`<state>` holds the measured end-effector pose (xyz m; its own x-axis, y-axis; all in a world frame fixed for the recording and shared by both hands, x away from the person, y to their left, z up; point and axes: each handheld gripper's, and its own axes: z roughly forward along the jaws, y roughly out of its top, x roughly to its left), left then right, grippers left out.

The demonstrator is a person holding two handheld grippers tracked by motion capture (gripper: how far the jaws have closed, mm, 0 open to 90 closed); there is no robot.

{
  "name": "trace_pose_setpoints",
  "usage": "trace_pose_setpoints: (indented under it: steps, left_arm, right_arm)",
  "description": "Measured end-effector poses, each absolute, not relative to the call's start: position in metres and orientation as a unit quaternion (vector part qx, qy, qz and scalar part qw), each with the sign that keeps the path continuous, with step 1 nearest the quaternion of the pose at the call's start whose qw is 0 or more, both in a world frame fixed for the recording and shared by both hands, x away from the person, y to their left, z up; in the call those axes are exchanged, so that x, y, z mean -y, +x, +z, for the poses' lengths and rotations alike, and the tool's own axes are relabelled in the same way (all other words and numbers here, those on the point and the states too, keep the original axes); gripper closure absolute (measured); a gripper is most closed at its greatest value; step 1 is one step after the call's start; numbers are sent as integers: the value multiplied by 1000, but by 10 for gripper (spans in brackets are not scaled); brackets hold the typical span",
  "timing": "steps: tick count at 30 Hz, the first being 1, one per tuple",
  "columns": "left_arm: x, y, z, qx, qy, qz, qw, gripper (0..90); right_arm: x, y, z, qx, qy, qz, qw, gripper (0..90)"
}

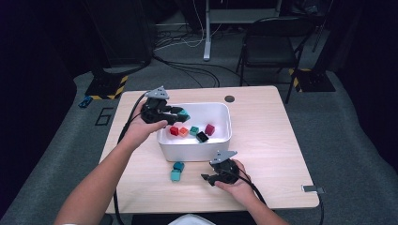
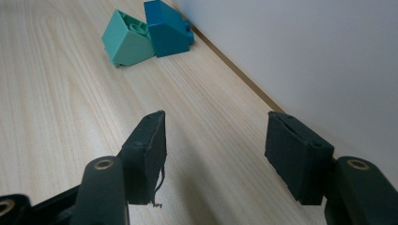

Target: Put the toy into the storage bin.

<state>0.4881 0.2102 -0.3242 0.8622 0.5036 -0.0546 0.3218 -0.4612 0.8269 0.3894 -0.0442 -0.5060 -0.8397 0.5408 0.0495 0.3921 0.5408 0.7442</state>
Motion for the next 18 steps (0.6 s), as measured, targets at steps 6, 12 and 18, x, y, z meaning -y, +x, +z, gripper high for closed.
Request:
trace_pose_setpoints:
  steps: [6, 12, 18]
  left_arm:
    - [-195, 500, -330, -239, 850, 97, 459, 585]
    - [-179, 510, -342, -237, 853, 94, 455, 585]
    - [-165, 521, -354, -231, 856, 95, 452, 585]
  right_arm:
    - [44, 390, -507, -873, 268, 397, 94, 384]
    - [44, 390, -507, -875, 265, 396, 93, 384]
    - [45, 391, -508, -875, 262, 395, 92, 384]
